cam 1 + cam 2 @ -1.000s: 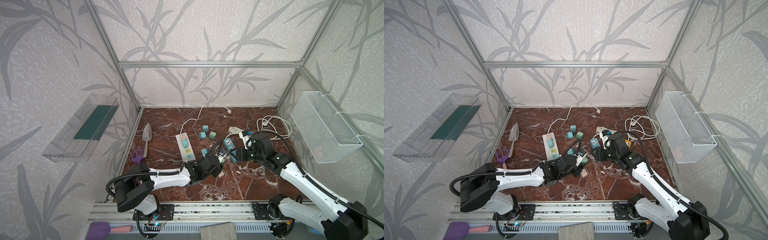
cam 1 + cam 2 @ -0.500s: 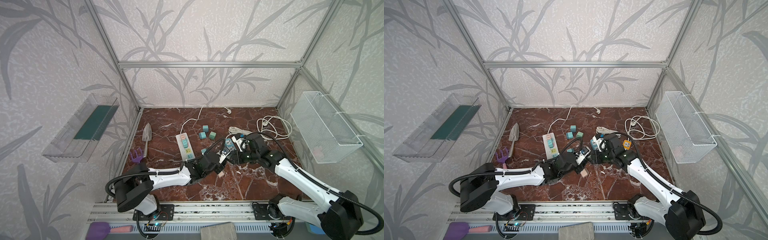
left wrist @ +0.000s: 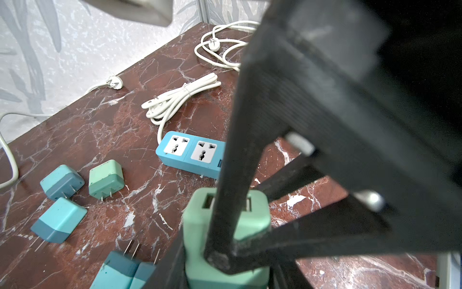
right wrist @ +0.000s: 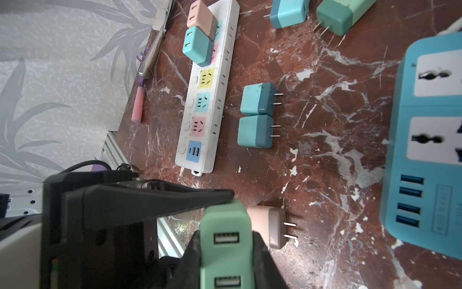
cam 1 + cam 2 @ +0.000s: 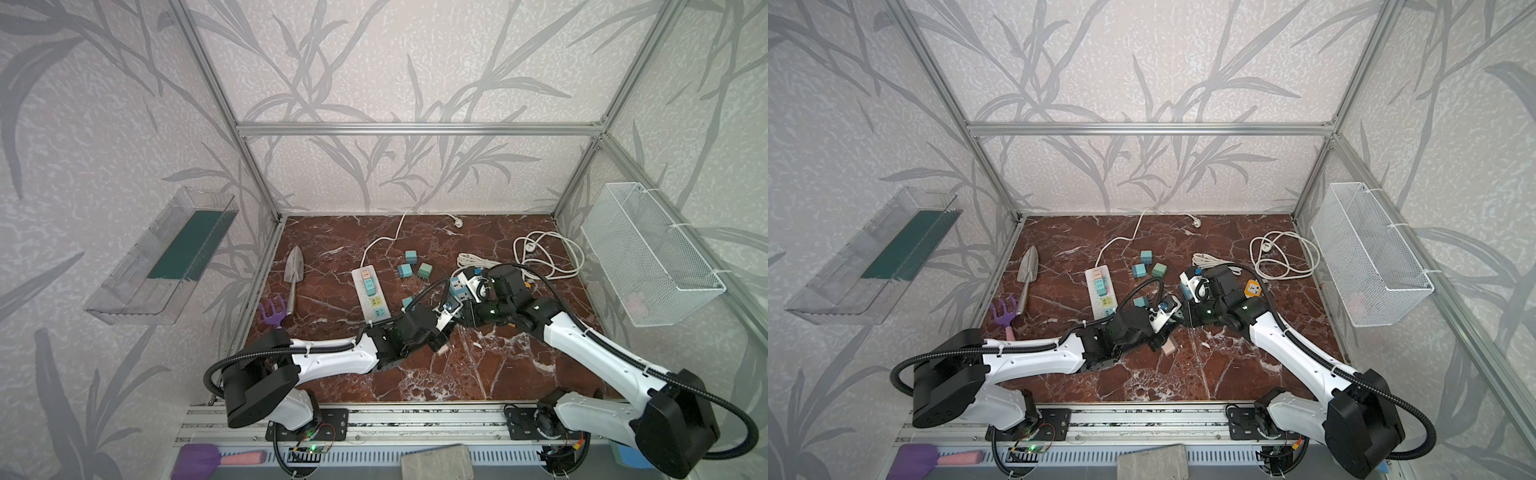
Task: Insert plugs into power strip
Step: Pass the plug.
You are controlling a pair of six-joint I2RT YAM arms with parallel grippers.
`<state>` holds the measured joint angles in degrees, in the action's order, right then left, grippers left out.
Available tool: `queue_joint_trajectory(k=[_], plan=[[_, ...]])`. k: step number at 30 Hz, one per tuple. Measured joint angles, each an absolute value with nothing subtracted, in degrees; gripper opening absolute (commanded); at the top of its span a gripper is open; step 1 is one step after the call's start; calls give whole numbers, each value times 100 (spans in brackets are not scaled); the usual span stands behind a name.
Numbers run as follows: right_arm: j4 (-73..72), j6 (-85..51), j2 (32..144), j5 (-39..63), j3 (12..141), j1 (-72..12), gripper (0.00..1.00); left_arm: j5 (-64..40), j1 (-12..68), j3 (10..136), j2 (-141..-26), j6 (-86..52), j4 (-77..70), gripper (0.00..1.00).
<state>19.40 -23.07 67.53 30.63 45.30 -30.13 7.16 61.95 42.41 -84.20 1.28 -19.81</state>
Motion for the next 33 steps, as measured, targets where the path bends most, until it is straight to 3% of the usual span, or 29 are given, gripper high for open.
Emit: queue_joint_trajectory(k=[1, 3, 8, 25, 33], plan=[[1940, -2303, 6740, 3061, 4530, -3013, 0, 738, 6204, 4241, -8414, 128, -1988, 20], [1940, -2298, 6711, 3055, 4530, -3020, 0, 777, 6217, 4239, -8392, 130, -1988, 39], [1925, -2390, 6543, 2910, 4530, -3050, 0, 1037, 6241, 4224, -8254, 156, -1975, 56], [1822, -2541, 6351, 1743, 4624, -3376, 0, 3199, 6086, 3667, -6416, 30, -1640, 76], [1500, -2473, 7030, 906, 5092, -4167, 0, 3618, 4145, 3938, -5172, -1485, 141, 76]])
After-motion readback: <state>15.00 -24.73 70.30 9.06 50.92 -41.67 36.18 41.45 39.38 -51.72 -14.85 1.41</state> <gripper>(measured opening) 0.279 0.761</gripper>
